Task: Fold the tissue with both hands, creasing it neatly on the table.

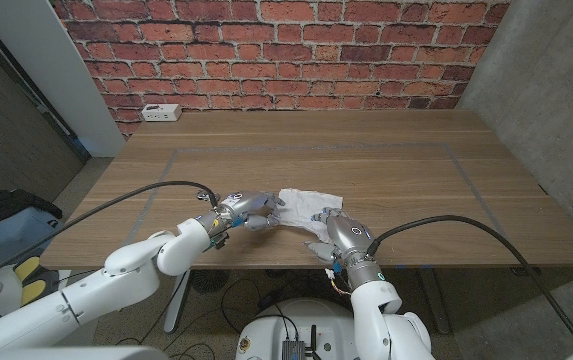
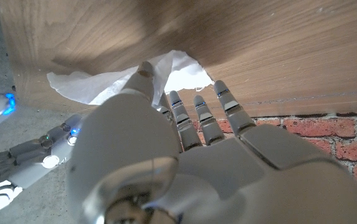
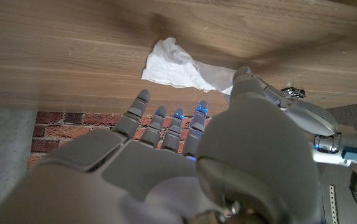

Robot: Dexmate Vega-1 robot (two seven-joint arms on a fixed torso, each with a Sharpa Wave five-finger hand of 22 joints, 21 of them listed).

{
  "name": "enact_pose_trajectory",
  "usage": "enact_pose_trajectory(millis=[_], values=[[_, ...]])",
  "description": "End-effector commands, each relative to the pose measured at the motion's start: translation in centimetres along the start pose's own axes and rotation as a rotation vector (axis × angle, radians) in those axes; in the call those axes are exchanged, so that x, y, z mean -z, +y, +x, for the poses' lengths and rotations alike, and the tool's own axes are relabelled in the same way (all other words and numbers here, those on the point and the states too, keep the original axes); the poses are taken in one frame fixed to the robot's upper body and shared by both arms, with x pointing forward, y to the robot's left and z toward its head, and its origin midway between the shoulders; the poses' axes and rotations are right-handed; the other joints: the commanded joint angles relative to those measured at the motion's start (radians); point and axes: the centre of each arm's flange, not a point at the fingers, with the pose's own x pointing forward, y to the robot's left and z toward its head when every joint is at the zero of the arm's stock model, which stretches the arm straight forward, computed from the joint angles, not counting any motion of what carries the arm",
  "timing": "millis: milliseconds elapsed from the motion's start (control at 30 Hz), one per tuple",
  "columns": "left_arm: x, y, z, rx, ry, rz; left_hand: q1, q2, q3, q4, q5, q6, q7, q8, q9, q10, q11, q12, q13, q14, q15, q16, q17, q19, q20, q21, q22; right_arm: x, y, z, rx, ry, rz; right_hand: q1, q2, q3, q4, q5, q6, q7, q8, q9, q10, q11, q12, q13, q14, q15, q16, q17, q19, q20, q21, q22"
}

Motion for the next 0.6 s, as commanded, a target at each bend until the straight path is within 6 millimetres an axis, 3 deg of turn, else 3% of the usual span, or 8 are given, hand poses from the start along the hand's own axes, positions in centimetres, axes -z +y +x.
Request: enact_pose_trajectory(millis=[33, 133, 267, 467, 600], values=[[0.6, 2.0, -0.7, 0.042, -0.050, -0.136, 0.012, -0.002, 0.011, -0.001, 0.005, 0.131, 0.134, 0.007, 0.037, 0.012, 0.001, -0.002, 0.005, -0.006, -0.040, 0.000, -0.001, 0.011, 0.001, 0.005, 0.006, 0.2, 0.5, 0.8, 0.027, 0.020, -0.072, 0.018, 0.004, 0.003, -0.013, 0.010, -0.008, -0.005, -0.002, 0.001, -0.011, -0.004, -0.001, 0.002, -0.005, -0.058, 0.000, 0.003, 0.003, -0.011, -0.001, 0.005], [0.7, 2.4, -0.9, 0.062, -0.072, -0.155, 0.013, -0.003, 0.012, -0.002, 0.005, 0.132, 0.135, 0.009, 0.042, 0.011, 0.001, -0.003, 0.005, -0.008, -0.036, -0.001, -0.001, 0.008, 0.005, 0.005, 0.006, 0.3, 0.6, 0.9, 0.046, 0.023, -0.078, 0.030, 0.009, 0.005, -0.016, 0.012, -0.005, -0.009, 0.001, 0.001, -0.006, -0.008, 0.003, 0.000, -0.003, -0.062, 0.001, 0.003, 0.005, -0.016, 0.001, 0.005], [0.7, 2.8, -1.2, 0.088, -0.094, -0.160, 0.013, -0.007, 0.013, -0.003, 0.005, 0.136, 0.128, 0.013, 0.051, 0.002, 0.001, -0.009, 0.006, -0.015, -0.036, -0.002, -0.001, -0.001, 0.009, 0.003, 0.007, 0.5, 0.9, 1.0, 0.107, 0.029, -0.089, 0.043, 0.019, 0.003, -0.016, 0.016, 0.049, -0.009, 0.023, 0.001, 0.032, -0.015, 0.020, -0.003, 0.029, -0.075, 0.016, 0.004, 0.028, -0.015, 0.010, 0.005], [0.8, 3.1, -1.5, 0.113, -0.118, -0.184, 0.009, -0.016, 0.010, -0.002, 0.002, 0.140, 0.117, 0.017, 0.060, 0.000, -0.001, -0.012, 0.006, -0.020, -0.033, -0.002, 0.000, -0.008, 0.012, 0.003, 0.008, 1.0, 1.3, 1.1, 0.218, 0.048, -0.124, 0.060, 0.034, -0.002, -0.014, 0.019, 0.138, 0.024, 0.049, 0.001, 0.117, -0.008, 0.049, -0.009, 0.093, -0.104, 0.046, 0.008, 0.075, -0.027, 0.026, 0.005], [0.8, 3.3, -1.7, 0.126, -0.114, -0.173, 0.006, -0.019, 0.009, -0.001, 0.001, 0.139, 0.110, 0.017, 0.065, 0.000, 0.000, -0.013, 0.006, -0.021, -0.031, -0.001, 0.000, -0.010, 0.014, 0.004, 0.009, 1.1, 1.5, 1.0, 0.290, 0.053, -0.135, 0.103, 0.076, 0.010, -0.018, 0.020, 0.270, 0.054, 0.084, 0.002, 0.210, -0.012, 0.076, -0.013, 0.162, -0.134, 0.083, 0.018, 0.120, -0.039, 0.040, 0.007]])
